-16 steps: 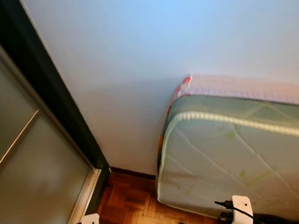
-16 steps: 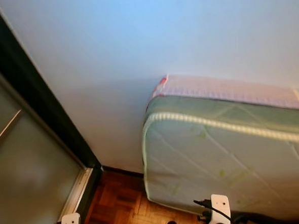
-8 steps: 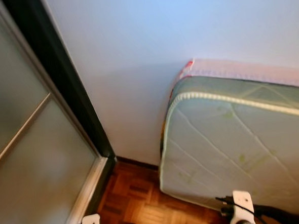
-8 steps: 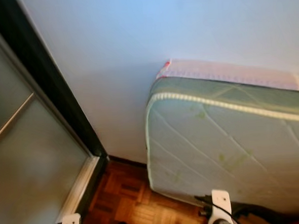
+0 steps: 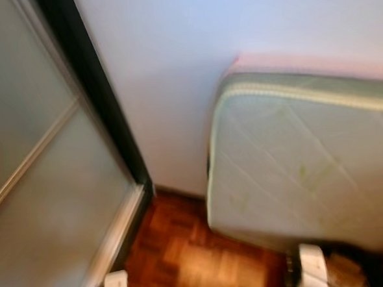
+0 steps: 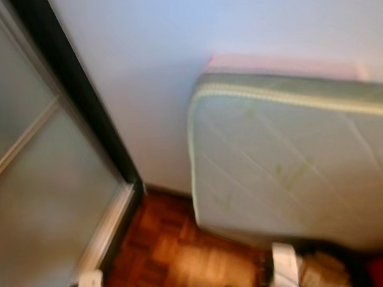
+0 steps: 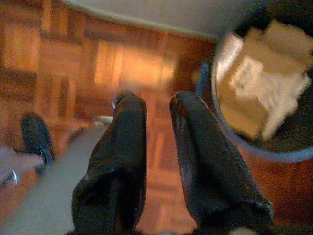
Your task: Clean up the room
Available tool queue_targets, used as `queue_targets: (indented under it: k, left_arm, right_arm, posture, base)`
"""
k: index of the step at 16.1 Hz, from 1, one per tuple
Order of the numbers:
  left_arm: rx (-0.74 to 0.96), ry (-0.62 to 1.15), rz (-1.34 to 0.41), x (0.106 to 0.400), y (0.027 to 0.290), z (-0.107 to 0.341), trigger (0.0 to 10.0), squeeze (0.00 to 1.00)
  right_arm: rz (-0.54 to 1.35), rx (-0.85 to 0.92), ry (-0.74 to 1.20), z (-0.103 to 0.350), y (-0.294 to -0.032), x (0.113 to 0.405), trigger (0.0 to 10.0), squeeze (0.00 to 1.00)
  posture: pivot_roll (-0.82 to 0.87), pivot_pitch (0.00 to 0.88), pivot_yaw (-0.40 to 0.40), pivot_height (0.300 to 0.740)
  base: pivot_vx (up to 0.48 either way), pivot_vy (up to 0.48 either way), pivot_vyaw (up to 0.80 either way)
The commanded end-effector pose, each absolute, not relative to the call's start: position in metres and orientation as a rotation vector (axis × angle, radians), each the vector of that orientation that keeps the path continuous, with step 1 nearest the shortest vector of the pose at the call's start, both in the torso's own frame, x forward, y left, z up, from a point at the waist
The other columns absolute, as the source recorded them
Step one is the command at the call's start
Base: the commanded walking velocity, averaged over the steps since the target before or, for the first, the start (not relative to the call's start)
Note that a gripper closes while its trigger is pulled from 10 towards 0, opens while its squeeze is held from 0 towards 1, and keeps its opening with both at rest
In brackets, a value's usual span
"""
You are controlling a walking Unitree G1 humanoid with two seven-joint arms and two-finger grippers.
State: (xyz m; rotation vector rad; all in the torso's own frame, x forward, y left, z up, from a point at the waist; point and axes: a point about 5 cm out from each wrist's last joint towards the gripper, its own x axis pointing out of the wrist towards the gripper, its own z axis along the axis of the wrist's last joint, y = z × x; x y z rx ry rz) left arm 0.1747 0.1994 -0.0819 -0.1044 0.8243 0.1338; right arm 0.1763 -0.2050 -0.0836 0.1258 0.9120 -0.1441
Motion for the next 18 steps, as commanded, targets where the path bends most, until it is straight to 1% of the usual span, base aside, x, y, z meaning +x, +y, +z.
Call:
queue_targets:
  k: [1, 4, 6, 9, 10, 12, 15, 16, 17, 18]
  left_arm:
    - [-0.083, 0.999, 0.249, 0.143, 0.235, -0.092, 10.0, 0.00]
    - [-0.083, 0.996, 0.243, 0.149, 0.229, -0.091, 10.0, 0.00]
    - [-0.082, 0.994, 0.245, 0.152, 0.230, -0.090, 10.0, 0.00]
    - [-0.076, 0.989, 0.265, 0.147, 0.251, -0.086, 10.0, 0.00]
    - [-0.073, 0.988, 0.272, 0.143, 0.257, -0.085, 10.0, 0.00]
    - [-0.073, 0.991, 0.277, 0.137, 0.262, -0.086, 10.0, 0.00]
    - [-0.074, 0.997, 0.271, 0.132, 0.258, -0.089, 10.0, 0.00]
    - [-0.069, 1.002, 0.259, 0.133, 0.250, -0.091, 10.0, 0.00]
    - [-0.069, 1.002, 0.257, 0.133, 0.248, -0.091, 10.0, 0.00]
    - [-0.067, 1.000, 0.240, 0.141, 0.235, -0.092, 10.0, 0.00]
  right_arm:
    - [0.019, 0.160, 1.024, -0.098, -0.186, 0.147, 10.0, 0.00]
    - [0.018, 0.158, 1.023, -0.098, -0.186, 0.147, 10.0, 0.00]
    - [0.017, 0.159, 1.020, -0.098, -0.187, 0.147, 10.0, 0.00]
    - [0.020, 0.158, 1.021, -0.098, -0.187, 0.148, 10.0, 0.00]
    - [0.020, 0.159, 1.022, -0.098, -0.187, 0.148, 10.0, 0.00]
    - [0.016, 0.163, 1.022, -0.098, -0.187, 0.147, 10.0, 0.00]
    - [0.010, 0.166, 1.022, -0.098, -0.188, 0.147, 10.0, 0.00]
    - [0.009, 0.165, 1.026, -0.098, -0.188, 0.146, 10.0, 0.00]
    - [0.010, 0.165, 1.026, -0.098, -0.188, 0.146, 10.0, 0.00]
    - [0.014, 0.160, 1.031, -0.098, -0.188, 0.146, 10.0, 0.00]
  posture:
    - [0.11, 0.000, 0.010, 0.740]
    - [0.12, 0.000, 0.009, 0.740]
    - [0.11, 0.000, 0.010, 0.740]
    - [0.11, 0.000, 0.008, 0.740]
    - [0.11, 0.000, 0.007, 0.740]
    - [0.11, 0.000, 0.007, 0.740]
    - [0.11, 0.000, 0.008, 0.740]
    - [0.10, 0.000, 0.010, 0.740]
    - [0.10, 0.000, 0.010, 0.740]
    - [0.10, 0.000, 0.012, 0.740]
  base:
    - [-0.251, 0.000, 0.00]
    - [-0.250, 0.000, 0.00]
    - [-0.251, 0.000, 0.00]
    - [-0.247, 0.000, 0.00]
    - [0.000, 0.000, 0.00]
    - [0.000, 0.000, 0.00]
    - [0.000, 0.000, 0.00]
    - [0.000, 0.000, 0.00]
    - [0.000, 0.000, 0.00]
    - [0.000, 0.000, -0.80]
